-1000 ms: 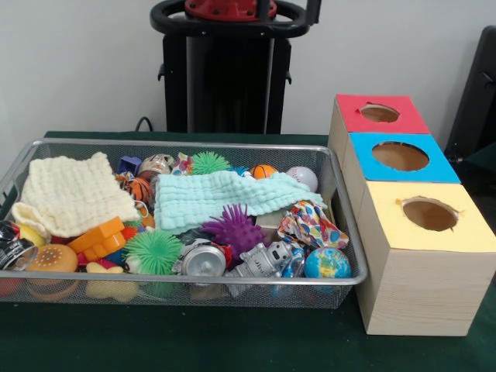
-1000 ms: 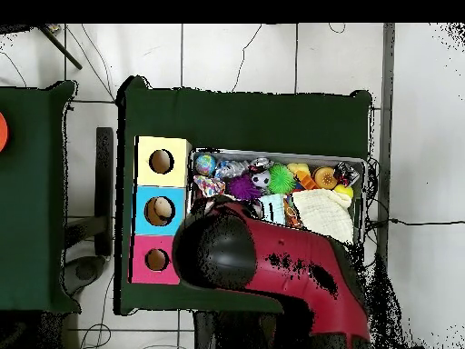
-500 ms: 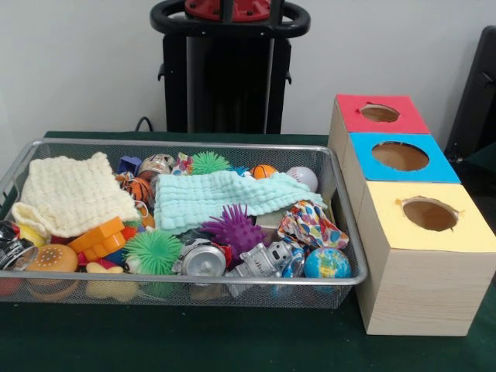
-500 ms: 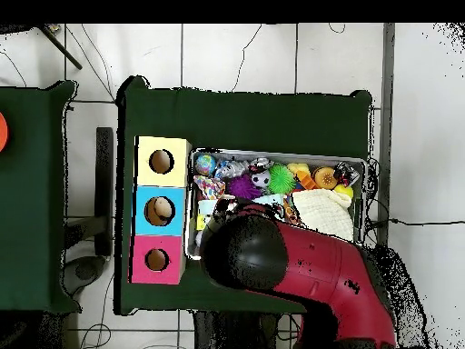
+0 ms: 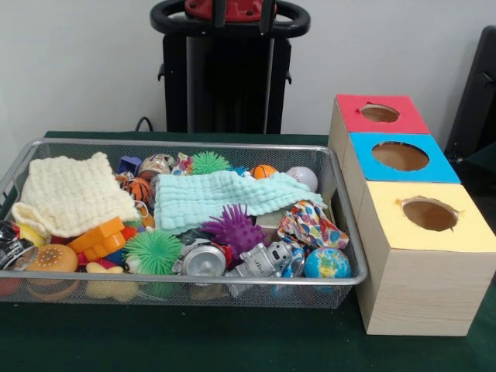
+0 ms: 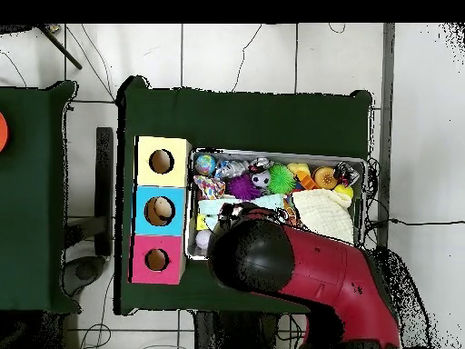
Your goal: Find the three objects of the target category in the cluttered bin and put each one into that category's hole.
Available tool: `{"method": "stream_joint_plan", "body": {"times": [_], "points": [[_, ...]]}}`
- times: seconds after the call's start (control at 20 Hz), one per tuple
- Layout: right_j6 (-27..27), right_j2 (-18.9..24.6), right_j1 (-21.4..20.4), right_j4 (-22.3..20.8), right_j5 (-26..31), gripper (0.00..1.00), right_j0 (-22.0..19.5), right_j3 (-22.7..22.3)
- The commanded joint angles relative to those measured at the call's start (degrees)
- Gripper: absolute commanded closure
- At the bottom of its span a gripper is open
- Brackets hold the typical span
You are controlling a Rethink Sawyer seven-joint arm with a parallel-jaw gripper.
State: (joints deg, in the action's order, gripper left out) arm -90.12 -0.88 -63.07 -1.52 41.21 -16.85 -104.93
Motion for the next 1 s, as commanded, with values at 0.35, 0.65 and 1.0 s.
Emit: {"method": "stream_joint_plan", "body": {"times": [0.35, 0.65, 1.0], "points": [[3.69, 6.43, 2.08, -2.48, -3.29, 0.0, -2.81, -7.49], [2.92, 6.95, 2.81, -3.5, -5.18, 0.0, -3.42, -8.5], [2.25, 8.33, 5.04, -4.22, -8.83, 0.0, -4.49, -9.15]]}}
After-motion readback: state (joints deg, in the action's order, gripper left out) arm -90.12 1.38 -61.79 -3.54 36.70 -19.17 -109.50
